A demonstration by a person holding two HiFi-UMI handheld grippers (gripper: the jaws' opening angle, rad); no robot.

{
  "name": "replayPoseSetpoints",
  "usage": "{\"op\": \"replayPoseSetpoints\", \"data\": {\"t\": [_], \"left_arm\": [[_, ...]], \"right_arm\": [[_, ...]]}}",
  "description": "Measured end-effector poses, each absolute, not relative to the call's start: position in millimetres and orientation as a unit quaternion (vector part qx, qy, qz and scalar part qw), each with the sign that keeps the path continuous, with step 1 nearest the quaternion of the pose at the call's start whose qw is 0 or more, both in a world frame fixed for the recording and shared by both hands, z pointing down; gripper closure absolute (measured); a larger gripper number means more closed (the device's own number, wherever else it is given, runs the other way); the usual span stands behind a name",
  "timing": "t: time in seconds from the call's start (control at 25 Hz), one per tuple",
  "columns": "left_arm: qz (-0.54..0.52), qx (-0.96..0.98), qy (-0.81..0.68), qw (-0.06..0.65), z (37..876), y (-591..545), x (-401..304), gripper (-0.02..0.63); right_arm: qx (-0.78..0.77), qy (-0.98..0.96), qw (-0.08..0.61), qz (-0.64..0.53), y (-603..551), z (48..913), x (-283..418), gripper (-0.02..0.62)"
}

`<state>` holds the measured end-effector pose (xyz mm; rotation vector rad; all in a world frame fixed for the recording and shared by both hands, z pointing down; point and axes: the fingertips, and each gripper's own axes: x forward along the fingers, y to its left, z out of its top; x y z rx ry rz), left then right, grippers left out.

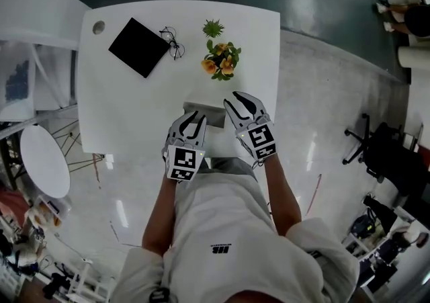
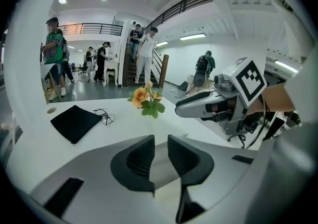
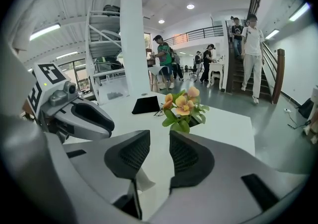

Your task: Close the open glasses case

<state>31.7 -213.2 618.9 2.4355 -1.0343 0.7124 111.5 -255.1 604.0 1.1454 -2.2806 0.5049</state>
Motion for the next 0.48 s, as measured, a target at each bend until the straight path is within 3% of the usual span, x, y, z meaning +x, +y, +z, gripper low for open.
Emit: {"op": "replayPoseSetpoints", "data": {"t": [0.48], "left_arm": [[0.272, 0.869, -0.347, 0.225, 661.7, -207.6, 44.4, 0.515]], "right_arm": [[0.399, -0.846, 0.293, 0.196, -255.2, 635.5, 98.6, 0.474]]}}
